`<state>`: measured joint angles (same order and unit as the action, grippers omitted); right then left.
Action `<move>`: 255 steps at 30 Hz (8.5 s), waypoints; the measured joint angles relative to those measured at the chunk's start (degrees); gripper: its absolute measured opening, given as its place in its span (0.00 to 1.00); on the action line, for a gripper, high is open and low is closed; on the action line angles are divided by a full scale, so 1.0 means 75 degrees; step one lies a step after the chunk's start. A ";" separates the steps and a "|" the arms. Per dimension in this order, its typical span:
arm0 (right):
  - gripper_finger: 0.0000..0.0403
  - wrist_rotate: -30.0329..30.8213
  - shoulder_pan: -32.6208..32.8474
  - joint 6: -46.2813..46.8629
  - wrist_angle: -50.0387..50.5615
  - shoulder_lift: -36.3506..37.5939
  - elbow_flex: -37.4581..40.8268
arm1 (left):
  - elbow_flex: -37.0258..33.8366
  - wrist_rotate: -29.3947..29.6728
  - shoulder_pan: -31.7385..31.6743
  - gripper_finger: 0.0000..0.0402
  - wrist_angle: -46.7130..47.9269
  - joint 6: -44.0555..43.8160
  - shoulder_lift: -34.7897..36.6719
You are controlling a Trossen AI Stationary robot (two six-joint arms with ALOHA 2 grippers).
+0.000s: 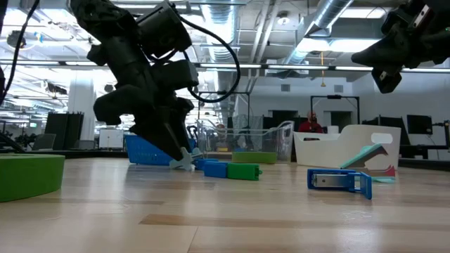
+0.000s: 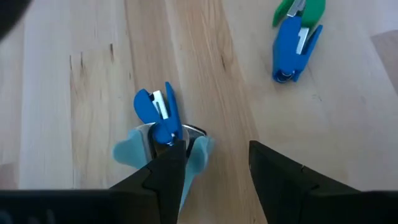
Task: Pick and place Stapler, Stapler remover, tape
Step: Put the gray staple remover into the white bin
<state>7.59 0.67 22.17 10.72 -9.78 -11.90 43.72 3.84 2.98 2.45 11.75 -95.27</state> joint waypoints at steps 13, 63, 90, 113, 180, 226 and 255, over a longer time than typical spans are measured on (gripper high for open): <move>0.00 -0.0003 0.0001 0.0048 0.0003 0.0000 -0.0001 | 0.0000 0.0227 0.0000 0.26 0.0036 -0.0002 0.0015; 0.00 -0.0003 0.0000 0.0050 0.0012 0.0000 -0.0003 | -0.0002 0.0320 0.0000 0.02 0.0015 -0.0009 0.1191; 0.00 -0.0003 0.0002 0.0047 0.0012 0.0000 -0.0003 | 0.0242 0.0344 -0.0680 0.02 -0.0102 -0.0006 0.1514; 0.00 -0.0003 0.0000 0.0047 0.0011 0.0000 -0.0002 | 0.1035 0.0338 -0.2220 0.02 -0.0122 0.0603 0.1514; 0.00 0.0257 0.0001 0.0044 -0.0337 0.0003 -0.0002 | 0.1971 -0.1913 -0.3364 0.02 -0.2993 -0.1215 0.1663; 0.00 0.0228 0.0009 -0.1351 0.1941 0.0009 -0.2649 | 0.6531 -0.2182 -0.2043 0.02 -0.3131 -0.0984 -0.3298; 0.00 0.0193 0.0009 -0.1351 0.2320 0.0012 -0.2646 | 0.7213 -0.1025 -0.2302 0.06 -0.3492 -0.0659 -0.5014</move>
<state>9.04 0.73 12.03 28.12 -9.69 -31.75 97.82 -3.85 -14.28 -23.74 6.81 -132.88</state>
